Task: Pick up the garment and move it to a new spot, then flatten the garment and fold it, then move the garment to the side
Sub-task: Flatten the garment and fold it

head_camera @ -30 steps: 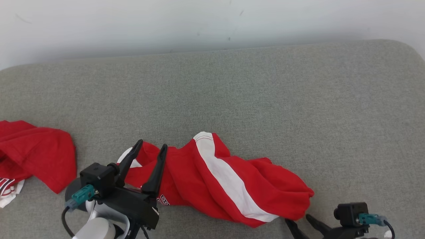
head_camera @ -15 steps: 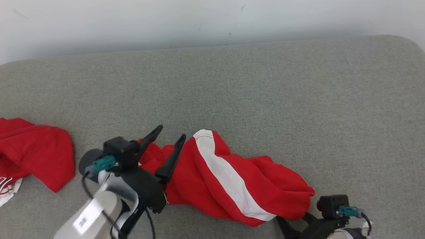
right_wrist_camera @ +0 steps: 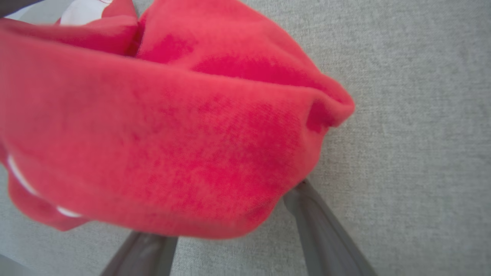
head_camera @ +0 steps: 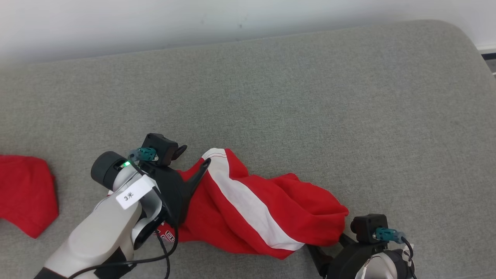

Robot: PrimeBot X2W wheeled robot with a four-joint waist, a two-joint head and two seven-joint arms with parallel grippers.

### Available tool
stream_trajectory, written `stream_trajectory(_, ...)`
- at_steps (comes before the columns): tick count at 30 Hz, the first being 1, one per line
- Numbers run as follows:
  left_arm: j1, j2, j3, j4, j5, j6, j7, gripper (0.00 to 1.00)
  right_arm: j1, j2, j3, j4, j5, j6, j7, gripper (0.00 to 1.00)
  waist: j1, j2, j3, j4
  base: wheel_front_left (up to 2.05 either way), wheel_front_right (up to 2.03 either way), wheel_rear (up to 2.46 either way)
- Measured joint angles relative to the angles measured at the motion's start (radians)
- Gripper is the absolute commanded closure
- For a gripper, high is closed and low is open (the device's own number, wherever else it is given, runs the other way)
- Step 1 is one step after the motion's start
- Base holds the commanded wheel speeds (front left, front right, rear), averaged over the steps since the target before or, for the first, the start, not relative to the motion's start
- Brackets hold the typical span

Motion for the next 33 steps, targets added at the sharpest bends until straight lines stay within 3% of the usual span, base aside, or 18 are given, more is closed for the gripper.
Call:
stream_trajectory(14, -0.086, -0.047, -0.132, 0.128, -0.017, 0.000, 0.021, 0.00, -0.045, 0.019, 0.020, 0.048, -0.015, 0.011, -0.031, 0.00, 0.0000, 0.0000, 0.021, -0.031, 0.00, 0.00, 0.00)
stream_trajectory(15, -0.087, -0.046, -0.138, 0.135, -0.021, 0.000, 0.020, 0.28, -0.049, 0.021, 0.024, 0.056, -0.018, 0.012, -0.034, 0.02, 0.0000, 0.0000, 0.021, -0.032, 0.00, 0.00, 0.00)
stream_trajectory(16, -0.088, -0.044, -0.144, 0.145, -0.025, 0.000, 0.018, 1.00, -0.056, 0.024, 0.026, 0.062, -0.022, 0.014, -0.035, 0.59, 0.0000, -0.0001, 0.021, -0.034, 0.00, 0.00, 0.00)
stream_trajectory(17, -0.088, -0.045, -0.150, 0.153, -0.026, 0.000, 0.014, 1.00, -0.061, 0.024, 0.027, 0.065, -0.022, 0.019, -0.035, 1.00, 0.0000, 0.0000, 0.021, -0.036, 0.00, 0.00, 0.00)
stream_trajectory(27, -0.131, -0.083, -0.172, 0.203, -0.073, 0.000, -0.047, 1.00, -0.077, 0.024, 0.023, 0.100, -0.021, 0.039, -0.053, 1.00, 0.0000, 0.0000, 0.015, -0.024, 0.00, 0.00, 0.00)
stream_trajectory(33, -0.200, -0.056, -0.112, 0.209, -0.164, 0.000, -0.132, 1.00, -0.163, 0.017, -0.006, 0.097, 0.031, 0.105, -0.047, 1.00, 0.0000, 0.0000, -0.008, -0.007, 0.00, 0.00, 0.00)
